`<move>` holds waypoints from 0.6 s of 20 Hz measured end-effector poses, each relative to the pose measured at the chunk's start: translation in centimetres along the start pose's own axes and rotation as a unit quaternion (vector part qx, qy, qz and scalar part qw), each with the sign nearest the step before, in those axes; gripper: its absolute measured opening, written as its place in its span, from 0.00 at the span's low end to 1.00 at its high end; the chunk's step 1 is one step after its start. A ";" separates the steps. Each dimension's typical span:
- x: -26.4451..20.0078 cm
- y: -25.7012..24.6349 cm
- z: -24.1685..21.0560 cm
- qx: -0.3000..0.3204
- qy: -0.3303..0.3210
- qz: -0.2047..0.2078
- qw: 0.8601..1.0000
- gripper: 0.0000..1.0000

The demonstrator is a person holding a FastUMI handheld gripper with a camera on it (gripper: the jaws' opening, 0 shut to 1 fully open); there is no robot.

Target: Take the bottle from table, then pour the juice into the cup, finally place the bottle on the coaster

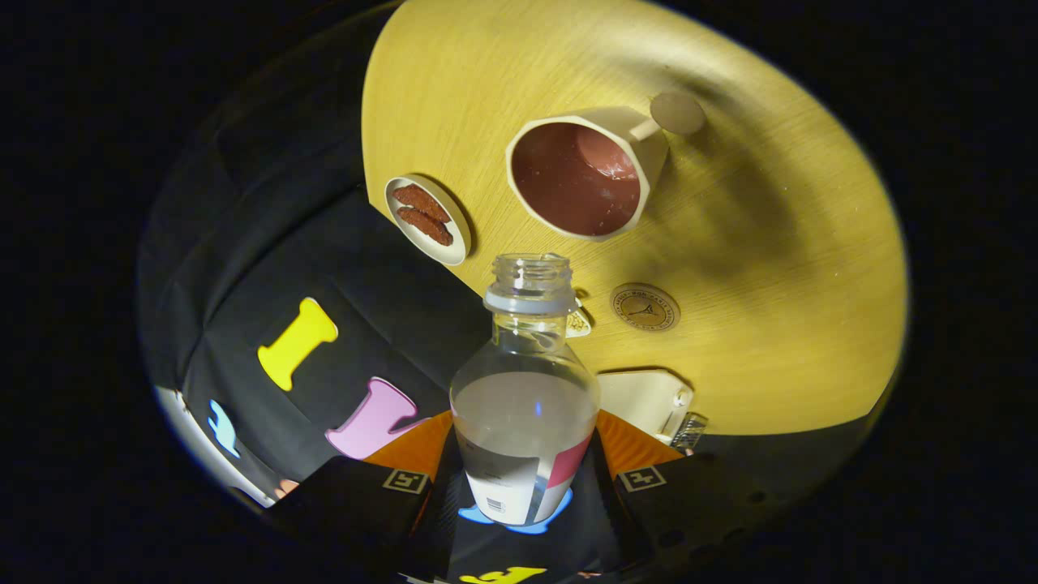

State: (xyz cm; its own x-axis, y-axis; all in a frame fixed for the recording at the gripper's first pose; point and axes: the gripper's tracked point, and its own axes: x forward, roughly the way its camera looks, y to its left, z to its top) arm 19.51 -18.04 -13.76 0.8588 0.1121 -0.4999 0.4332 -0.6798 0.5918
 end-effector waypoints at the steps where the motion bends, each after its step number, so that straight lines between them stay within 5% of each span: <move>1: -0.9 -0.3 -0.6 -0.042 0.001 -0.005 0.999 0.70; 4: -3.6 -0.5 -2.4 -0.164 -0.006 0.014 0.986 0.70; 6: -5.2 -1.0 -3.4 -0.259 -0.024 0.020 0.965 0.69; 12: -8.4 -2.6 -7.5 -0.563 -0.052 0.053 0.823 0.69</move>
State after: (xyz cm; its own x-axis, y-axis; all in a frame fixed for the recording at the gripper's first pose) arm 13.24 -11.78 -6.35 0.9053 -0.0067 -0.4247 0.3868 0.4265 0.8176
